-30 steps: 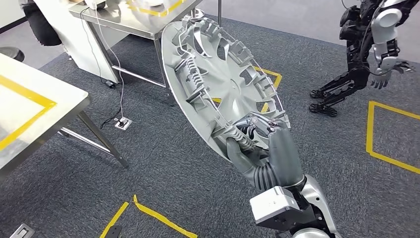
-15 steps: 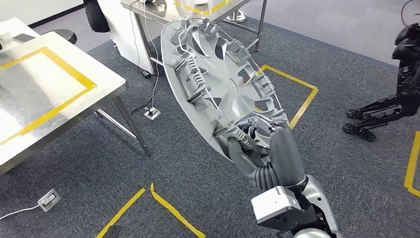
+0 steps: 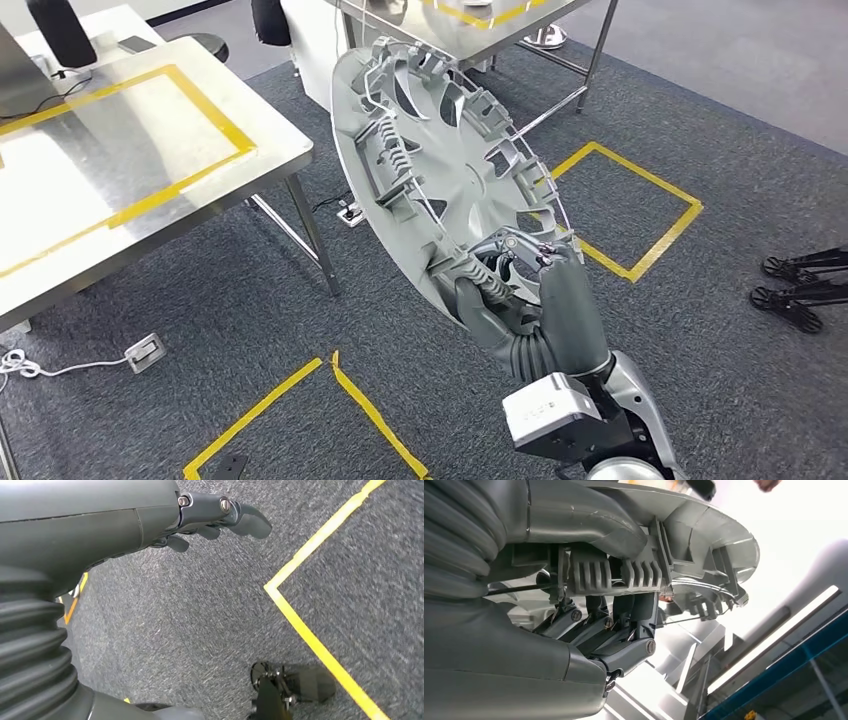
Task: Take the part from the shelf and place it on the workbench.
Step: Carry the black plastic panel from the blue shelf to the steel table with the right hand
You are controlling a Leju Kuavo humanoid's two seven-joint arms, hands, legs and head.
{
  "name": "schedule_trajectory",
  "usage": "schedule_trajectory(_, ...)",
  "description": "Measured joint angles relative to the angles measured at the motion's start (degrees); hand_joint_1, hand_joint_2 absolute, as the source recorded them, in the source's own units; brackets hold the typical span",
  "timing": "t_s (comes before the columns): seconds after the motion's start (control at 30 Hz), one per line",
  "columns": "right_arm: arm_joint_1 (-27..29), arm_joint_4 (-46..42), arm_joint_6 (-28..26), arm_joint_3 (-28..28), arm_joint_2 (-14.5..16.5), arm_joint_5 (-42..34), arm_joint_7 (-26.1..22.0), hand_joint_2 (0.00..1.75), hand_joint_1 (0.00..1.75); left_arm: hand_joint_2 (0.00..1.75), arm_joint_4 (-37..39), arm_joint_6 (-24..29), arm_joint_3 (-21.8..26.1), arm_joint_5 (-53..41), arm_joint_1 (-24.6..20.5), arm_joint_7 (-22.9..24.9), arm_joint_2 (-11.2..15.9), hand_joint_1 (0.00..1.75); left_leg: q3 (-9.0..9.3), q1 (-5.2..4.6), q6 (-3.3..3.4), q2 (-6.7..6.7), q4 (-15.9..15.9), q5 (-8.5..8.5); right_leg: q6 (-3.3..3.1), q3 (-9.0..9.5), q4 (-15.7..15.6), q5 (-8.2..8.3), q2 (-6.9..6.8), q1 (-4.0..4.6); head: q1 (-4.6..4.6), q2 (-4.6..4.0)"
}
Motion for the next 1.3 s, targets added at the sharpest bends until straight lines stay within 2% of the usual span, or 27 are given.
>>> schedule_trajectory(0.07, -0.19, 0.02, -0.01, 0.00, 0.01, -0.01, -0.06, 1.75, 1.75, 1.75, 0.03, 0.00, 0.00, 0.01, 0.19, 0.02, 0.02, 0.00, 0.04, 0.16, 0.62, -1.49, -0.34, 0.34, 0.70, 0.30, -0.04, -0.20, -0.72, -0.11, 0.03, 0.00)
schedule_trajectory(0.1, -0.30, 0.03, -0.02, 0.01, 0.01, -0.02, -0.08, 1.75, 1.75, 1.75, 0.04, 0.00, 0.00, 0.01, 0.26, 0.03, 0.01, 0.00, 0.18, 0.34, 0.94, -2.22, -0.59, 0.53, 1.05, 0.21, 0.59, -0.77, 0.15, -0.23, 0.06, 0.00)
schedule_trajectory(0.13, -0.38, 0.04, -0.03, 0.01, 0.01, -0.03, -0.10, 1.75, 1.75, 1.75, 0.04, 0.00, 0.01, 0.01, 0.23, 0.03, -0.02, 0.00, 0.34, 0.60, 1.26, -2.92, -0.84, 0.73, 1.38, -0.45, 2.32, -1.88, 1.77, -0.33, 0.17, 0.00)
schedule_trajectory(0.2, -0.36, 0.20, -0.05, 0.02, -0.07, -0.03, -0.14, 1.75, 1.75, 1.75, 0.01, 0.00, 0.02, 0.01, 0.02, 0.00, -0.06, 0.00, 0.30, 0.86, 1.64, -4.36, -0.99, 0.94, 1.84, -3.67, 9.06, -5.24, 5.56, -0.59, 0.44, 0.00)
schedule_trajectory(0.27, -0.29, 0.44, -0.04, 0.02, -0.16, -0.03, -0.11, 1.75, 1.75, 1.75, 0.02, 0.00, 0.02, 0.01, -0.05, 0.01, -0.05, 0.00, 0.10, 0.89, 1.73, -5.96, -0.83, 0.97, 2.07, -7.04, 15.22, -7.12, 6.78, -0.65, 0.58, 0.00)
schedule_trajectory(0.3, -0.28, 0.51, -0.03, 0.02, -0.18, -0.05, -0.09, 1.75, 1.75, 1.75, 0.04, 0.00, 0.02, 0.01, -0.02, 0.02, -0.06, 0.00, 0.04, 0.90, 1.71, -6.79, -0.69, 0.96, 2.08, -7.47, 15.60, -6.48, 6.90, -0.68, 0.60, 0.00)
schedule_trajectory(0.33, -0.29, 0.56, -0.02, 0.02, -0.19, -0.07, -0.08, 1.75, 1.75, 1.75, 0.05, 0.00, 0.02, 0.01, 0.03, 0.02, -0.07, 0.00, 0.01, 0.94, 1.64, -7.67, -0.51, 0.92, 2.04, -6.77, 13.68, -4.79, 7.08, -0.74, 0.62, 0.00)
schedule_trajectory(0.37, -0.31, 0.59, -0.01, 0.02, -0.19, -0.09, -0.08, 1.75, 1.75, 1.75, 0.05, 0.00, 0.02, 0.01, 0.04, 0.03, -0.09, 0.00, -0.02, 0.99, 1.51, -8.57, -0.31, 0.86, 1.98, -5.10, 9.88, -2.49, 7.64, -0.85, 0.64, 0.00)
schedule_trajectory(0.43, -0.44, 0.63, -0.03, 0.02, -0.19, -0.14, -0.10, 1.75, 1.75, 1.75, 0.03, 0.00, 0.03, -0.02, -0.03, 0.08, -0.12, 0.00, -0.29, 1.03, 0.98, -10.18, 0.10, 0.77, 1.84, -1.87, 2.70, 0.33, 10.06, -1.12, 0.69, 0.00)
schedule_trajectory(0.5, -0.62, 0.73, -0.06, 0.03, -0.19, -0.18, -0.11, 1.75, 1.75, 1.75, 0.02, 0.00, 0.04, -0.14, -0.05, 0.23, -0.09, 0.00, -0.76, 1.08, 0.17, -11.42, 0.14, 0.90, 1.59, -0.95, 0.32, 0.50, 11.32, -1.07, 0.68, 0.00)
schedule_trajectory(0.53, -0.74, 0.77, -0.08, 0.03, -0.18, -0.20, -0.13, 1.75, 1.75, 1.75, 0.03, 0.00, 0.04, -0.20, 0.00, 0.31, -0.07, 0.00, -1.02, 1.15, -0.29, -12.03, -0.02, 1.04, 1.32, -0.85, 0.13, 0.61, 10.76, -1.01, 0.66, 0.00)
schedule_trajectory(0.57, -0.89, 0.80, -0.08, 0.05, -0.13, -0.20, -0.12, 1.75, 1.75, 1.75, 0.06, 0.01, 0.04, -0.24, 0.11, 0.35, -0.02, 0.00, -1.18, 1.23, -0.65, -12.14, -0.12, 1.12, 0.93, -0.67, -0.08, 0.73, 10.07, -1.06, 0.65, 0.00)
schedule_trajectory(0.6, -1.03, 0.81, -0.08, 0.07, -0.04, -0.21, -0.11, 1.75, 1.75, 1.75, 0.08, 0.01, 0.04, -0.27, 0.19, 0.40, -0.01, 0.00, -1.46, 1.18, -0.92, -11.19, 0.24, 0.86, 0.46, -0.45, -0.32, 0.86, 9.39, -1.14, 0.53, 0.00)
schedule_trajectory(0.63, -1.15, 0.81, -0.09, 0.08, 0.03, -0.21, -0.10, 1.75, 1.75, 1.75, 0.09, 0.02, 0.04, -0.30, 0.19, 0.44, -0.01, 0.00, -2.18, 1.11, -1.14, -9.51, 1.59, 0.00, 0.04, -0.22, -0.58, 0.97, 8.58, -1.23, 0.35, 0.00)
schedule_trajectory(0.7, -1.23, 0.86, -0.13, 0.09, 0.13, -0.23, -0.06, 1.75, 1.75, 1.75, 0.08, 0.02, 0.04, -0.40, -0.03, 0.50, -0.05, 0.00, -5.10, 1.00, -1.45, -5.54, 7.78, -3.34, -0.49, -0.08, -0.77, 0.94, 6.98, -1.14, -0.01, 0.00)
schedule_trajectory(0.77, -1.24, 0.90, -0.15, 0.11, 0.14, -0.29, -0.07, 1.75, 1.75, 1.75, 0.08, 0.02, 0.04, -0.54, -0.18, 0.51, -0.05, 0.00, -8.40, 1.13, -1.78, -4.24, 14.60, -6.03, -0.63, -0.03, -0.73, 0.79, 5.36, -1.02, -0.08, 0.00)
schedule_trajectory(0.8, -1.24, 0.93, -0.13, 0.13, 0.15, -0.39, -0.07, 1.75, 1.75, 1.75, 0.08, 0.03, 0.04, -0.63, -0.16, 0.51, -0.03, 0.00, -8.86, 1.17, -1.88, -4.07, 15.63, -5.88, -0.62, 0.04, -0.71, 0.68, 4.56, -1.00, -0.09, 0.00)
schedule_trajectory(0.83, -1.24, 1.00, -0.08, 0.17, 0.15, -0.53, -0.07, 1.75, 1.75, 1.75, 0.08, 0.05, 0.04, -0.74, -0.13, 0.51, 0.00, 0.00, -8.08, 1.19, -1.92, -3.83, 14.24, -4.63, -0.53, 0.19, -0.70, 0.54, 3.77, -1.01, -0.09, 0.00)
schedule_trajectory(0.9, -1.26, 1.12, 0.01, 0.23, 0.15, -0.77, -0.06, 1.75, 1.75, 1.75, 0.08, 0.10, 0.04, -0.93, -0.15, 0.51, 0.09, 0.00, -4.15, 1.13, -1.78, -2.07, 6.74, -1.02, -0.16, 0.67, -0.67, 0.13, 2.28, -0.96, -0.10, 0.00)
schedule_trajectory(0.97, -1.39, 1.16, 0.04, 0.27, 0.15, -0.84, -0.08, 1.75, 1.75, 1.75, 0.07, 0.11, 0.04, -1.00, -0.29, 0.52, 0.14, 0.00, -1.22, 0.86, -0.98, -0.46, 1.09, 0.75, 0.44, 1.03, -0.55, -0.31, 1.10, -0.60, -0.06, 0.00)
schedule_trajectory(1.0, -1.48, 1.18, 0.06, 0.29, 0.15, -0.85, -0.10, 1.75, 1.75, 1.75, 0.07, 0.11, 0.04, -1.01, -0.31, 0.52, 0.14, 0.00, -0.86, 0.67, -0.47, -0.28, 0.22, 0.75, 0.76, 1.16, -0.57, -0.44, 0.59, -0.43, -0.01, 0.00)
schedule_trajectory(1.07, -1.67, 1.19, 0.09, 0.34, 0.19, -0.87, -0.14, 1.75, 1.75, 1.75, 0.08, 0.11, 0.04, -1.02, -0.19, 0.52, 0.18, 0.00, -0.98, 0.62, 0.47, -1.69, 0.15, 0.87, 1.42, 1.40, -0.76, -0.62, -0.35, -0.35, 0.06, 0.00)
schedule_trajectory(1.1, -1.77, 1.20, 0.11, 0.37, 0.22, -0.87, -0.14, 1.75, 1.75, 1.75, 0.08, 0.11, 0.04, -1.02, -0.10, 0.51, 0.19, 0.00, -0.96, 0.71, 0.83, -2.33, 0.05, 0.94, 1.78, 1.43, -0.56, -0.95, 0.05, -0.48, 0.10, 0.00)
schedule_trajectory(1.17, -1.89, 1.23, 0.13, 0.42, 0.28, -0.89, -0.17, 1.75, 1.75, 1.75, 0.08, 0.14, 0.04, -1.02, -0.15, 0.52, 0.21, 0.00, -0.84, 1.07, 1.47, -3.58, -0.20, 1.15, 2.33, -0.04, 2.92, -3.14, 3.03, -0.74, 0.28, 0.00)
schedule_trajectory(1.23, -1.89, 1.39, 0.16, 0.46, 0.27, -0.93, -0.19, 1.75, 1.75, 1.75, 0.08, 0.20, 0.04, -1.09, -0.36, 0.64, 0.21, 0.00, -0.89, 1.13, 1.80, -4.93, -0.18, 1.18, 2.52, -3.78, 10.50, -6.47, 6.09, -0.83, 0.48, 0.00)
schedule_trajectory(1.27, -1.87, 1.49, 0.17, 0.49, 0.27, -0.98, -0.17, 1.75, 1.75, 1.75, 0.08, 0.25, 0.04, -1.15, -0.44, 0.80, 0.21, 0.00, -0.89, 1.10, 1.86, -5.71, -0.15, 1.18, 2.54, -5.65, 13.85, -7.40, 6.59, -0.82, 0.53, 0.00)
schedule_trajectory(1.3, -1.87, 1.58, 0.20, 0.52, 0.27, -1.06, -0.13, 1.75, 1.75, 1.75, 0.08, 0.34, 0.04, -1.26, -0.46, 1.06, 0.21, 0.00, -0.89, 1.07, 1.88, -6.59, -0.09, 1.18, 2.47, -6.78, 15.44, -7.23, 6.80, -0.79, 0.55, 0.00)
